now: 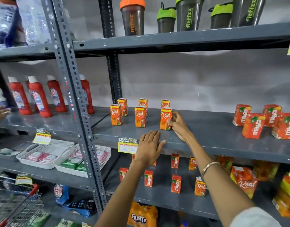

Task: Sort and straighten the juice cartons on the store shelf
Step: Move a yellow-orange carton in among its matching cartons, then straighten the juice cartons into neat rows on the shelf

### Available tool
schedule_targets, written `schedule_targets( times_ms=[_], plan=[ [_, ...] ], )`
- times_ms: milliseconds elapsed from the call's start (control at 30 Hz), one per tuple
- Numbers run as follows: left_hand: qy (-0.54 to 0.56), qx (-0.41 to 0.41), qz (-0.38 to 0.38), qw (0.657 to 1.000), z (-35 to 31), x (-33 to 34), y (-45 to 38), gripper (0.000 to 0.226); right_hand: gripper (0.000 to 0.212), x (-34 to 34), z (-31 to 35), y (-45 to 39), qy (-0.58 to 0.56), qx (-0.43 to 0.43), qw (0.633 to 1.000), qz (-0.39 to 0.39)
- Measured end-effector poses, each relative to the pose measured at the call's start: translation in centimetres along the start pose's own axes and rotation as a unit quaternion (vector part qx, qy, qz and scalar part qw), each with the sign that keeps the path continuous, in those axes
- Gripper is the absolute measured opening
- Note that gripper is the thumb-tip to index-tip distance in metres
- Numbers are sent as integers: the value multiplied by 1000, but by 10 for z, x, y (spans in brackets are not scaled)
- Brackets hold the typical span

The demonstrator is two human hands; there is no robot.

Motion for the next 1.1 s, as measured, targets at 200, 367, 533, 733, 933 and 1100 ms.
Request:
schedule_targets(
  times_ms=[200,367,533,733,933,1100],
  plan=[
    [16,15,-8,1000,-7,2,-3,67,52,-7,-1,-4,31,-7,999,-9],
    [227,-35,36,973,-4,-14,-12,58,59,-18,-5,2,104,-24,994,-27],
    [345,-220,-86,908,49,-40,-22,57,55,-29,-19,7,141,-15,990,-26],
    [266,-213,83,937,76,-29,-37,61,54,-23,-25,5,203,2,979,-22],
    [254,-180,69,948,75,-28,-44,39,51,-30,-19,6,232,-9,972,-43],
    [244,-167,71,953,80,-23,-44,29,48,-27,-16,12,249,-10,968,-35]
  ],
)
Point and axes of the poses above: each hand's wrist, its own y-axis away from the middle knuckle, its own x-axis out of the palm, z = x × y, the point moved 4 cm from there along -y, towards the middle knuckle, and after that the axes turned 13 degrees about -y, right-handed, at the moved point
